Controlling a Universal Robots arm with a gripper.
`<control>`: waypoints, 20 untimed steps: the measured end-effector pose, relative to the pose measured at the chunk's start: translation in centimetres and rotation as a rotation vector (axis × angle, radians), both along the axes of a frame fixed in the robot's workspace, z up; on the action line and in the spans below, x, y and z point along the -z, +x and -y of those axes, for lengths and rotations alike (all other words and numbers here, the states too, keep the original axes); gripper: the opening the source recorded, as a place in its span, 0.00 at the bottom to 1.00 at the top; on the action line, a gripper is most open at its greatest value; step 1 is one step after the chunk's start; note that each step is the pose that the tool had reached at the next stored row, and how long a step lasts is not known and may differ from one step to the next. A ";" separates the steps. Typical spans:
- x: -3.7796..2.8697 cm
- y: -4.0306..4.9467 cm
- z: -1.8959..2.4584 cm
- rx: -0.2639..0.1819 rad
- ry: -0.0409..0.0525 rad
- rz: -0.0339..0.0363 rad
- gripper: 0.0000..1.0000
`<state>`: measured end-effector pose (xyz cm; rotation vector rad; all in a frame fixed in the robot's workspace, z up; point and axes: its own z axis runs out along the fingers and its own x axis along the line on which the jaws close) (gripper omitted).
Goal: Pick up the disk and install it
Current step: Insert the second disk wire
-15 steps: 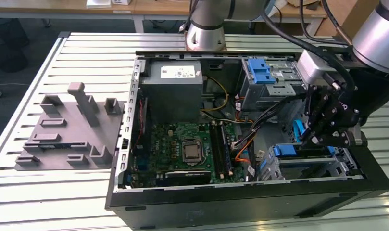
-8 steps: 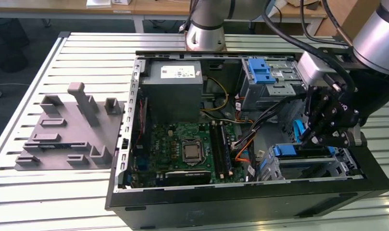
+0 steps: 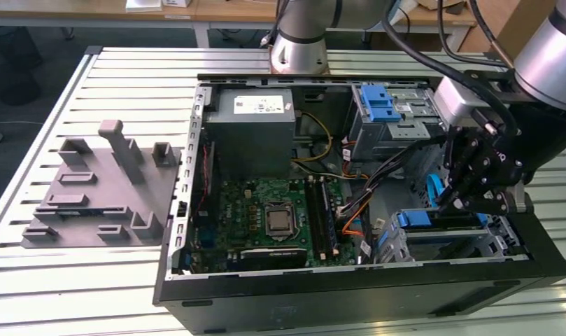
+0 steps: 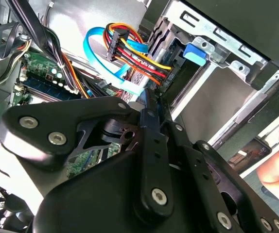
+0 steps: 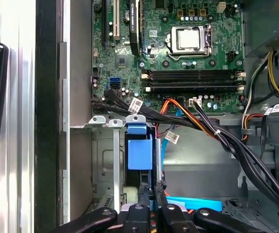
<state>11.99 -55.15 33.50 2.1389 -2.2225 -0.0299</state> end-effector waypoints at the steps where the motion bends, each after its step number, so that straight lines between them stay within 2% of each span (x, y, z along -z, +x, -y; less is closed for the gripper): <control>1: 0.02 0.01 0.01 0.000 0.0007 -0.0001 0.16; 13: 0.43 0.08 0.41 0.000 0.0068 -0.0001 0.16; 20: 0.44 0.09 0.43 0.000 0.0068 -0.0001 0.17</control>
